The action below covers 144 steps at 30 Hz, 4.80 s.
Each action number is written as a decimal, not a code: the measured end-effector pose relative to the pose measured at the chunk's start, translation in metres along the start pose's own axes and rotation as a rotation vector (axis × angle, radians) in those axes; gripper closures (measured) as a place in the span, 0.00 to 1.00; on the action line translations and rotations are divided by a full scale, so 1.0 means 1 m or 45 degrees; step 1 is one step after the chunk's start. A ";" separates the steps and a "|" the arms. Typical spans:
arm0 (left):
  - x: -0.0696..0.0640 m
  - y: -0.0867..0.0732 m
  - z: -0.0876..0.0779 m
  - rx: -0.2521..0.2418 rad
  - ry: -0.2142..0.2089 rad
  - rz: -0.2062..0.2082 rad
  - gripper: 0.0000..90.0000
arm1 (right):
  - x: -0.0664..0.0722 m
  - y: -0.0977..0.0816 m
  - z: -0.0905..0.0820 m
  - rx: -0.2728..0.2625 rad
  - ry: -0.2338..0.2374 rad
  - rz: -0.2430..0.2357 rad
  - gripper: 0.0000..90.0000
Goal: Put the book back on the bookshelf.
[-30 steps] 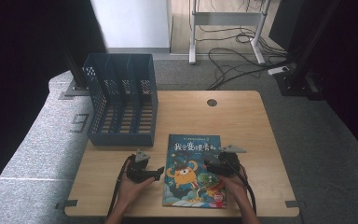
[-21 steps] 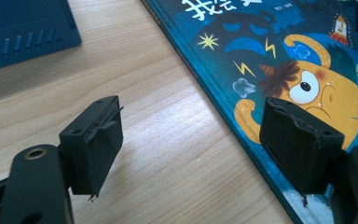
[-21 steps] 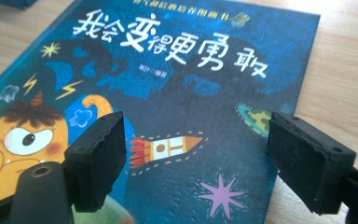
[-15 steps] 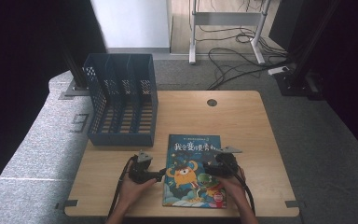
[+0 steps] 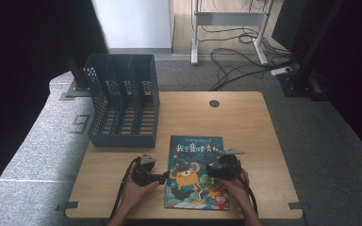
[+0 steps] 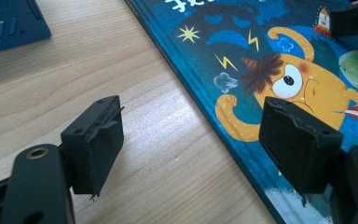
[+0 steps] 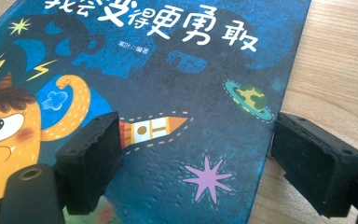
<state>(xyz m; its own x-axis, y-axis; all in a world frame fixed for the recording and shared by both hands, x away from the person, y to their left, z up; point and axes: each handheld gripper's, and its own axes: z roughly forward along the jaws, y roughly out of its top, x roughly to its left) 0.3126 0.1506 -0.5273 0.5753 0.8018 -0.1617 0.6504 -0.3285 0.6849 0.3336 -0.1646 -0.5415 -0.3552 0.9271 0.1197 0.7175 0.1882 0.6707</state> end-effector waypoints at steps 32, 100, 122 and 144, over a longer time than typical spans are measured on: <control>-0.029 -0.002 0.022 0.050 -0.101 0.000 0.25 | 0.001 -0.011 -0.012 0.020 0.034 0.001 0.22; -0.019 0.005 0.027 0.022 -0.103 -0.029 0.25 | -0.018 -0.006 -0.011 -0.016 0.214 0.194 0.36; -0.024 0.003 0.028 0.031 -0.059 0.036 0.23 | -0.024 -0.004 -0.014 -0.010 0.279 0.255 0.38; -0.018 0.003 0.026 0.041 -0.116 0.005 0.16 | -0.031 -0.001 -0.020 -0.067 0.396 0.318 0.41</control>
<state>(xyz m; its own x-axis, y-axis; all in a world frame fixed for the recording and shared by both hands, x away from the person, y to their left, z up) 0.3178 0.1223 -0.5409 0.6197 0.7523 -0.2236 0.6625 -0.3486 0.6630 0.3314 -0.1999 -0.5315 -0.3437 0.7986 0.4941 0.7760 -0.0547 0.6284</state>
